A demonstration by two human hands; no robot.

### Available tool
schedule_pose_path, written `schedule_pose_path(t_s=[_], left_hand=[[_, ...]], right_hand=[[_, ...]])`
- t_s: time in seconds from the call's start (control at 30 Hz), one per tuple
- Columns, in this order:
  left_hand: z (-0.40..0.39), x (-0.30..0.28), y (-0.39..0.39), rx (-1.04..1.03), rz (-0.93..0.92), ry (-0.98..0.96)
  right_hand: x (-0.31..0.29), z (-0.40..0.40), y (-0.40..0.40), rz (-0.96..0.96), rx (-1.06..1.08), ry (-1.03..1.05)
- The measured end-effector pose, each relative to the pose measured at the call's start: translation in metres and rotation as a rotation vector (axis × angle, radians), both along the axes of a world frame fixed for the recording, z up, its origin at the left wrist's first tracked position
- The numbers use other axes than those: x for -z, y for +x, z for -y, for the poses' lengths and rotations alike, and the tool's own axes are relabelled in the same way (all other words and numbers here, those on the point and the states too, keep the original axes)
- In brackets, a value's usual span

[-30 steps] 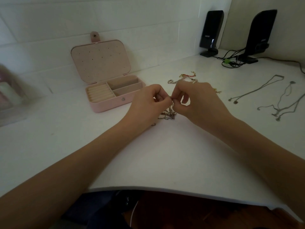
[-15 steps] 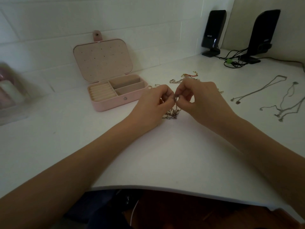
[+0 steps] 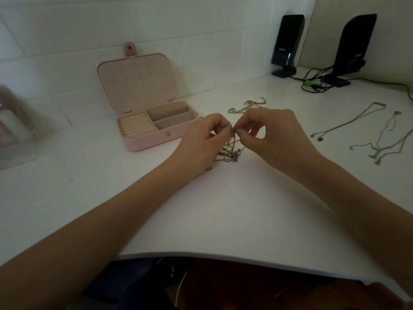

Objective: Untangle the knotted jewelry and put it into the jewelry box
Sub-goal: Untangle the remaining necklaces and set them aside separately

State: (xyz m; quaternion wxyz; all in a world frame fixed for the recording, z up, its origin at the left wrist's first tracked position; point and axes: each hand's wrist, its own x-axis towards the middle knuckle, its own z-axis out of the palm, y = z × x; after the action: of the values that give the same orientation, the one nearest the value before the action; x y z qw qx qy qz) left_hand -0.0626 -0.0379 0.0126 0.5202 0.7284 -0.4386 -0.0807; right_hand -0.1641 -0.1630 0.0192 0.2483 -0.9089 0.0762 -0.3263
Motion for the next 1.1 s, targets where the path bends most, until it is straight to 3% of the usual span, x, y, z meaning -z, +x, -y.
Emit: schedule_pose_path(t_s=[0.23, 0.57, 1.1], left_hand=[[-0.0011, 0.0004, -0.001, 0.019, 0.024, 0.007], [-0.0023, 0.0004, -0.0005, 0.033, 0.114, 0.019], [0.0012, 0.0001, -0.0021, 0.011, -0.035, 0.009]], right_hand=[[-0.001, -0.0011, 0.0004, -0.015, 0.012, -0.001], [-0.0055, -0.0023, 0.0011, -0.043, -0.013, 0.161], [-0.0016, -0.0034, 0.0036, -0.018, 0.031, 0.205]])
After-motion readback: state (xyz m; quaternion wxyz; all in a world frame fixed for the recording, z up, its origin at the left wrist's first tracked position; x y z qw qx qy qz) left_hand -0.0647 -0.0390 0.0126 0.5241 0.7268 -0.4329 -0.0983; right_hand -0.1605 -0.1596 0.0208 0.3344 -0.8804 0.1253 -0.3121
